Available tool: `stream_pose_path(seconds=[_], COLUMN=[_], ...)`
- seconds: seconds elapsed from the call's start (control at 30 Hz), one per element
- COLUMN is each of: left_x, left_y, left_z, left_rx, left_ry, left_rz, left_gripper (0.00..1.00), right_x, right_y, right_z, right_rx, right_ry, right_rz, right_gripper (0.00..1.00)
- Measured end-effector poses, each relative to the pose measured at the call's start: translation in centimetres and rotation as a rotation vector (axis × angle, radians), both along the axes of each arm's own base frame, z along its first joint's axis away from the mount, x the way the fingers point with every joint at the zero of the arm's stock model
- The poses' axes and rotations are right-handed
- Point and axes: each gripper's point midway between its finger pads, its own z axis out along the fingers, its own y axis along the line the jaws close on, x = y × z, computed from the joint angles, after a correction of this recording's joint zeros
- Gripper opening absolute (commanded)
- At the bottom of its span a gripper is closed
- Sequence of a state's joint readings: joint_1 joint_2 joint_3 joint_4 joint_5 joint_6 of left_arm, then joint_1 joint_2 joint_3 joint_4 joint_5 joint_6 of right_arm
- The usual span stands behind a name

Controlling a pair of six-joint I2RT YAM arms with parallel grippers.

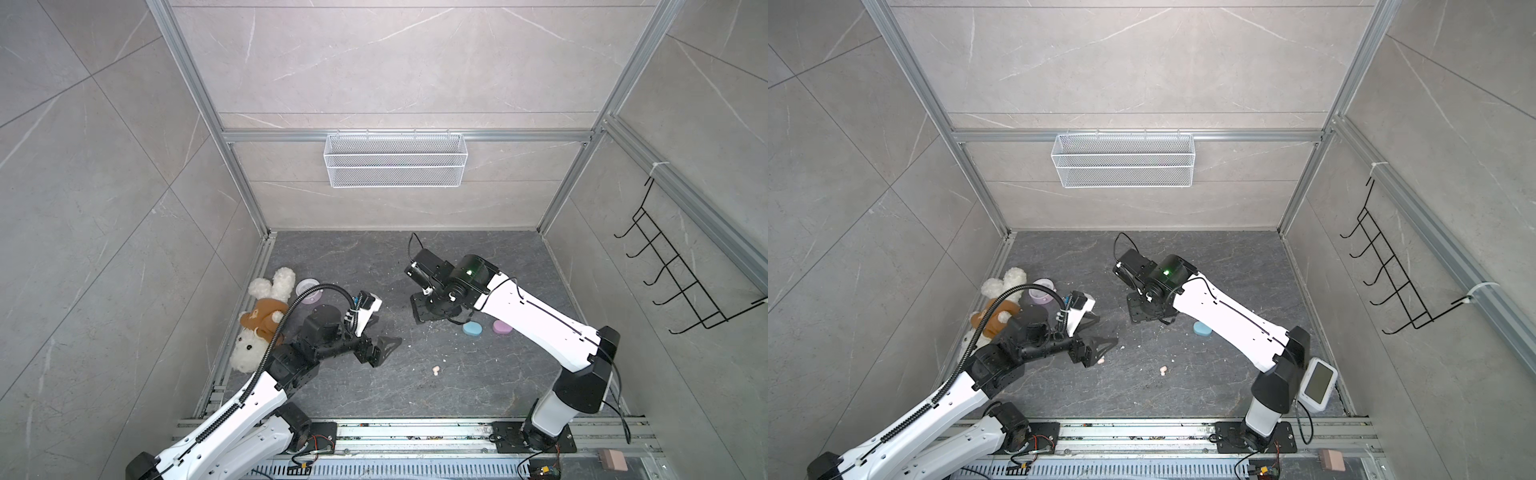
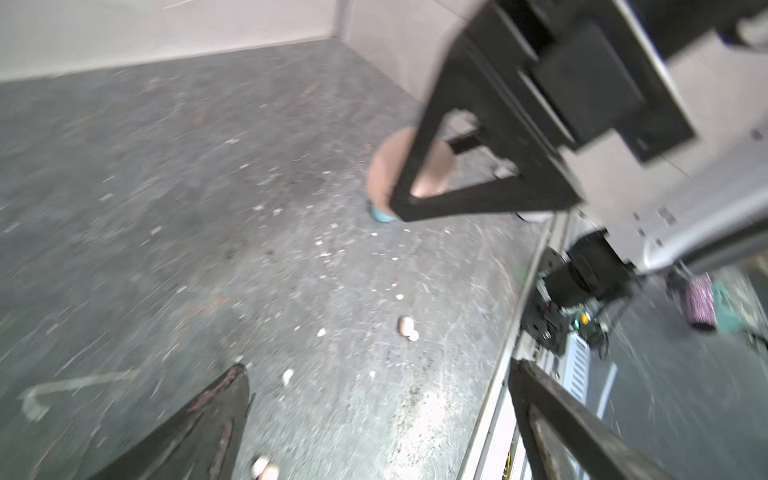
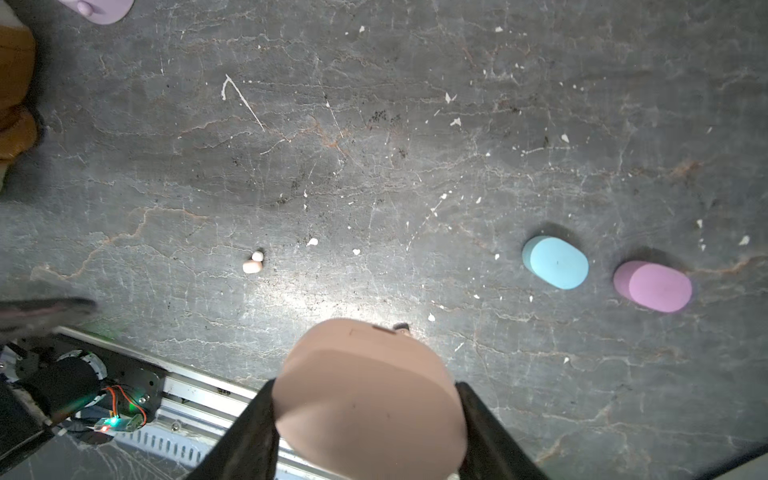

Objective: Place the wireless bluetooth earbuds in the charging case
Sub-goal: 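Carry the pink case toward the left gripper while the left arm reaches in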

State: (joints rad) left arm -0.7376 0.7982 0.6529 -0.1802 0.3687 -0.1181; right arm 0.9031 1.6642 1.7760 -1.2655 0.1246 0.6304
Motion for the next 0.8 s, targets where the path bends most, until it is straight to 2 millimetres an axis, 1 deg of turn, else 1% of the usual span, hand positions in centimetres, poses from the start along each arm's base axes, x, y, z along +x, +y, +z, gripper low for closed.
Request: stream_pose_path(seconds=[0.07,0.13,0.37,0.5,0.63,0.8], left_x=[-0.7,-1.0,-0.4,-0.5,-0.9,-1.3], left_y=[-1.1,-2.0,-4.7,-5.9,-7.2,-8.2], left_z=[-0.3,-0.6,-0.8,-0.9,0.2,2.3], left_rx=[0.005,0.006,-0.012,-0.027,-0.056,-0.101], left_ry=[-0.043,-0.083,-0.178,-0.199,-0.233,-0.300], left_rz=[-0.057,-0.102,-0.201,-0.267,-0.333,-0.391], left_gripper=[1.00,1.00,1.00,0.99,0.99,0.96], right_x=[-0.6,-1.3,-3.9,-4.6,-5.1,-5.3], right_y=[-0.5,-0.9,-1.9,-1.9,-1.5,-1.0], right_z=[0.2,0.6,2.0,3.0,3.6,3.5], right_rx=[0.029,0.067,0.223,0.283,0.329,0.355], right_ry=[0.003,0.003,0.017,0.021,0.024,0.037], right_rz=[-0.018,-0.036,-0.067,-0.063,-0.043,-0.029], right_gripper=[0.62,0.62,0.62,0.62,0.62,0.62])
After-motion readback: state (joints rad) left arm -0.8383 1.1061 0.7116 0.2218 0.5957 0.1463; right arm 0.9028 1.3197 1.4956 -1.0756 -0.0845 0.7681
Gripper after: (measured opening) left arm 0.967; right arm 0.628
